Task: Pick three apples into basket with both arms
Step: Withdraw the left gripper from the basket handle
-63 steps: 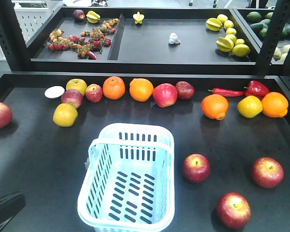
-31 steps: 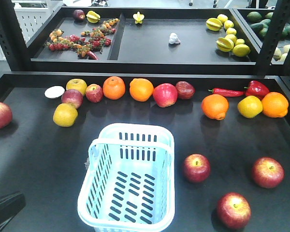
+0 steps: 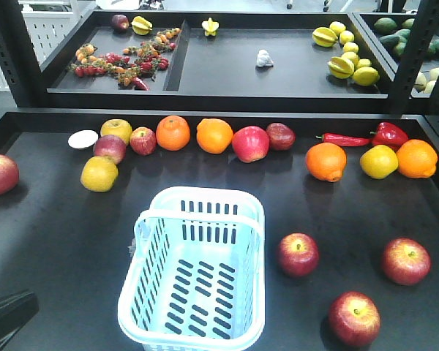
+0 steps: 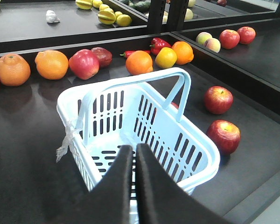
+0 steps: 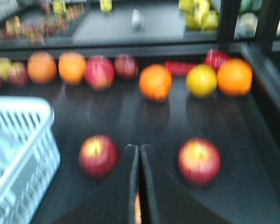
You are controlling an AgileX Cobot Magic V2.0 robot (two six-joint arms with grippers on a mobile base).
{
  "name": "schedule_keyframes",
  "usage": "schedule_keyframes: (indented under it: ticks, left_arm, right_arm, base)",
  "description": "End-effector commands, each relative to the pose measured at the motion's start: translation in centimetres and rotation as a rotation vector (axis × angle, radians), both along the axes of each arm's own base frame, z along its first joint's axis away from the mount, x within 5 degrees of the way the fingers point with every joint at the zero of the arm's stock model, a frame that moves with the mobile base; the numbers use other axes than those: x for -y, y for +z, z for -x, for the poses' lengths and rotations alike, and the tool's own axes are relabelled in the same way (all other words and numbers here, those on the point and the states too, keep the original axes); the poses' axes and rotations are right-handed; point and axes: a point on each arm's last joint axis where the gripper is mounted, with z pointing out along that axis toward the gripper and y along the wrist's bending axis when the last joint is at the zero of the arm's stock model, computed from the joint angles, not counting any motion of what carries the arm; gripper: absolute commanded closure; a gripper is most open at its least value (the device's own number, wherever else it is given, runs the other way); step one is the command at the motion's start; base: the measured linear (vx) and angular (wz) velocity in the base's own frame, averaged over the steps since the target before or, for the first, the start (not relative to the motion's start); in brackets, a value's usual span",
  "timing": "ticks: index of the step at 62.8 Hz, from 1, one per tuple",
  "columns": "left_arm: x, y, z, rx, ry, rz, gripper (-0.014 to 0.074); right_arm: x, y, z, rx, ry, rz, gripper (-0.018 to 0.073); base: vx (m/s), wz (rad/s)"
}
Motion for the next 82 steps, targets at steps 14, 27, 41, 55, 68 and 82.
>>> schedule_keyframes:
  ticks: [14, 27, 41, 55, 68, 82]
  left_arm:
    - [0.3, 1.0, 0.0, 0.032, -0.023, 0.025, 0.0602]
    - [0.3, 1.0, 0.0, 0.032, -0.023, 0.025, 0.0602]
    - [0.3, 1.0, 0.0, 0.032, -0.023, 0.025, 0.0602]
    - [0.3, 1.0, 0.0, 0.032, -0.023, 0.025, 0.0602]
    - [0.3, 1.0, 0.0, 0.032, -0.023, 0.025, 0.0602]
    - [0.3, 1.0, 0.0, 0.032, -0.023, 0.025, 0.0602]
  right_arm:
    - [-0.1, 1.6, -2.5, -0.125, 0.004, -0.002, 0.0567]
    - [0.2, 0.8, -4.1, -0.203, -0.005, 0.061, 0.0536]
    - [0.2, 0.1, -4.9, -0.260, -0.007, 0.055, 0.0363]
    - [0.2, -0.2, -4.7, -0.303, -0.006, 0.057, 0.0074]
    - [0.2, -0.3, -4.5, -0.324, -0.006, 0.066, -0.0076]
    - [0.3, 0.2, -6.2, -0.394, -0.024, 0.053, -0.0072]
  base:
    - [0.00, 0.00]
    - [0.00, 0.00]
    - [0.00, 0.00]
    - [0.00, 0.00]
    - [0.00, 0.00]
    - [0.00, 0.00]
